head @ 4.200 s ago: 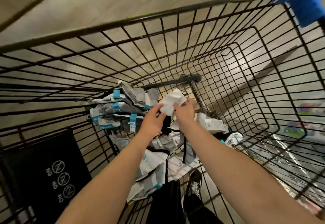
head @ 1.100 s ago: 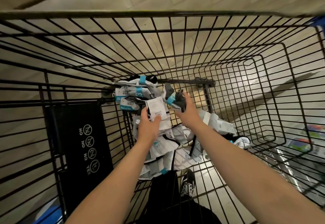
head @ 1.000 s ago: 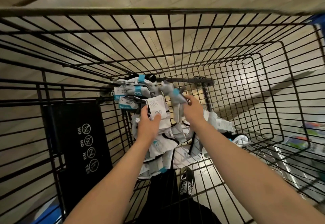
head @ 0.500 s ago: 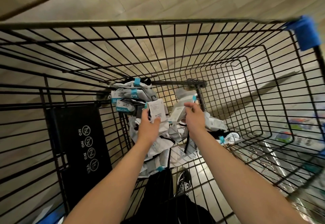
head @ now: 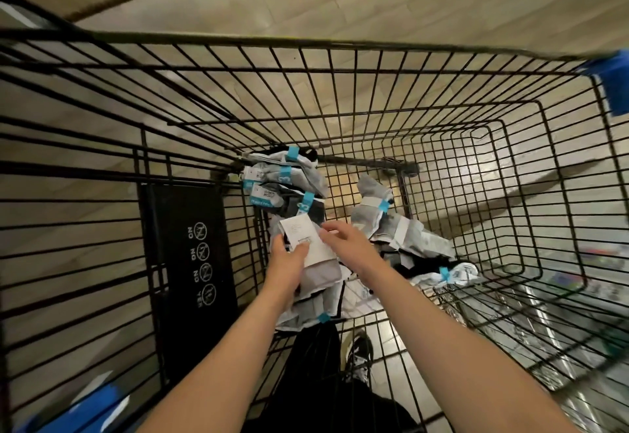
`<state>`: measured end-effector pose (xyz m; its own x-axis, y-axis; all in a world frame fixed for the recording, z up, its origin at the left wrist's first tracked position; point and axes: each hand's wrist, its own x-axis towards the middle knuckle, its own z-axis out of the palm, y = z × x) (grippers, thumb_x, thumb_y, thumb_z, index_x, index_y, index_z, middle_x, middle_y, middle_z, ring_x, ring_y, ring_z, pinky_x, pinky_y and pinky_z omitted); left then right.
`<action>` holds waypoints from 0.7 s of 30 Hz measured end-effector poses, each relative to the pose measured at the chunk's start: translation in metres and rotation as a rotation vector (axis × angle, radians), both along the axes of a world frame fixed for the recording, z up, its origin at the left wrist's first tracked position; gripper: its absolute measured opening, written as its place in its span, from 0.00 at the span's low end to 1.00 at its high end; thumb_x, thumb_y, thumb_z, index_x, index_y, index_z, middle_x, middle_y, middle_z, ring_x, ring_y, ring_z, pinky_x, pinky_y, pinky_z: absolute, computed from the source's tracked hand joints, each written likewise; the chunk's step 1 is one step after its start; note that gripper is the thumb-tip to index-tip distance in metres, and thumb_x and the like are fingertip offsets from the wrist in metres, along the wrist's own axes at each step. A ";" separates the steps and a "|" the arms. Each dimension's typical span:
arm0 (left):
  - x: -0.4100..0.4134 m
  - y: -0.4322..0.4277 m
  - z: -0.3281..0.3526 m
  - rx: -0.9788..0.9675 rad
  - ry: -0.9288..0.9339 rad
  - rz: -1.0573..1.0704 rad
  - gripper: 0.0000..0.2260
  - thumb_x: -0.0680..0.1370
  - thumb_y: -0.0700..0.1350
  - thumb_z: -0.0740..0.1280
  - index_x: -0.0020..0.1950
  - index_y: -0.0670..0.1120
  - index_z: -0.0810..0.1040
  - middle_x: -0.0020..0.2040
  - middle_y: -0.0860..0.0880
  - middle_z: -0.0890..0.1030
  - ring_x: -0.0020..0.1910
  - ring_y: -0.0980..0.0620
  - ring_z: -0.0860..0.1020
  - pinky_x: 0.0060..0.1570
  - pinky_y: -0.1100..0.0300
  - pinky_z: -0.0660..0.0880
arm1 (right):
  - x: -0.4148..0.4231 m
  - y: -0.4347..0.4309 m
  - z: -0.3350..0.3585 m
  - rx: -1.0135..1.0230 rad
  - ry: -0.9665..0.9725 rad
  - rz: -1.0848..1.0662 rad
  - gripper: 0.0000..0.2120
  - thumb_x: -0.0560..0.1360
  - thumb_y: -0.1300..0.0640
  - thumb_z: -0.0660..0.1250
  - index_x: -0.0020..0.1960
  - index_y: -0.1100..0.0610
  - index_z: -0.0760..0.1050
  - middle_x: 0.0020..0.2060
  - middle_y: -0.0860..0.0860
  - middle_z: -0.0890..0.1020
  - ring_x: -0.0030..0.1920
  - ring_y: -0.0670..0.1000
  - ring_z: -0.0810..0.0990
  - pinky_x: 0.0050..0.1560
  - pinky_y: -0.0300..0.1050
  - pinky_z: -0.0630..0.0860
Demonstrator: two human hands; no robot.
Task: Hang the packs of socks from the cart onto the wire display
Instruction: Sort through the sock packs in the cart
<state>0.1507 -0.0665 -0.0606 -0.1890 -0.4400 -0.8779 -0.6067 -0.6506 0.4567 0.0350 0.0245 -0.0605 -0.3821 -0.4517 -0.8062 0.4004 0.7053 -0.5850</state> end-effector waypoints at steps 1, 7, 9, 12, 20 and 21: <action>0.000 0.001 0.000 -0.009 0.017 0.006 0.22 0.81 0.45 0.66 0.73 0.52 0.65 0.61 0.47 0.81 0.55 0.47 0.82 0.58 0.46 0.79 | 0.002 0.002 -0.001 -0.006 0.014 0.009 0.12 0.79 0.50 0.68 0.61 0.49 0.80 0.53 0.53 0.84 0.53 0.54 0.83 0.52 0.50 0.81; 0.013 -0.010 -0.008 -0.294 -0.102 0.025 0.22 0.82 0.46 0.64 0.76 0.50 0.63 0.62 0.45 0.79 0.53 0.45 0.80 0.57 0.47 0.78 | -0.003 0.012 -0.014 0.200 0.314 -0.215 0.05 0.80 0.54 0.64 0.51 0.48 0.79 0.42 0.48 0.84 0.42 0.52 0.83 0.49 0.55 0.82; 0.022 -0.016 -0.015 -0.275 -0.148 0.062 0.23 0.83 0.44 0.64 0.77 0.49 0.62 0.65 0.46 0.78 0.55 0.45 0.78 0.58 0.51 0.76 | -0.006 0.009 -0.021 0.151 0.310 -0.188 0.07 0.79 0.53 0.65 0.54 0.47 0.79 0.48 0.47 0.83 0.48 0.51 0.82 0.51 0.51 0.79; 0.025 -0.017 -0.025 -0.214 -0.116 0.051 0.25 0.83 0.44 0.64 0.79 0.49 0.60 0.62 0.49 0.76 0.56 0.48 0.77 0.54 0.56 0.74 | -0.010 -0.014 -0.031 0.086 0.236 -0.141 0.15 0.80 0.57 0.66 0.66 0.52 0.75 0.57 0.49 0.81 0.54 0.48 0.79 0.53 0.42 0.74; 0.013 -0.032 -0.071 -0.300 -0.104 -0.003 0.23 0.81 0.48 0.66 0.75 0.50 0.66 0.61 0.48 0.80 0.56 0.46 0.79 0.59 0.48 0.77 | 0.002 -0.069 -0.106 0.083 0.147 -0.043 0.39 0.71 0.51 0.74 0.75 0.43 0.58 0.69 0.53 0.74 0.65 0.57 0.77 0.63 0.61 0.78; 0.013 -0.033 -0.074 -0.297 -0.107 -0.006 0.23 0.80 0.48 0.66 0.75 0.50 0.66 0.61 0.47 0.80 0.56 0.45 0.80 0.60 0.47 0.77 | 0.004 -0.071 -0.104 0.098 0.174 -0.042 0.34 0.72 0.52 0.74 0.74 0.45 0.62 0.67 0.53 0.76 0.63 0.57 0.78 0.62 0.60 0.78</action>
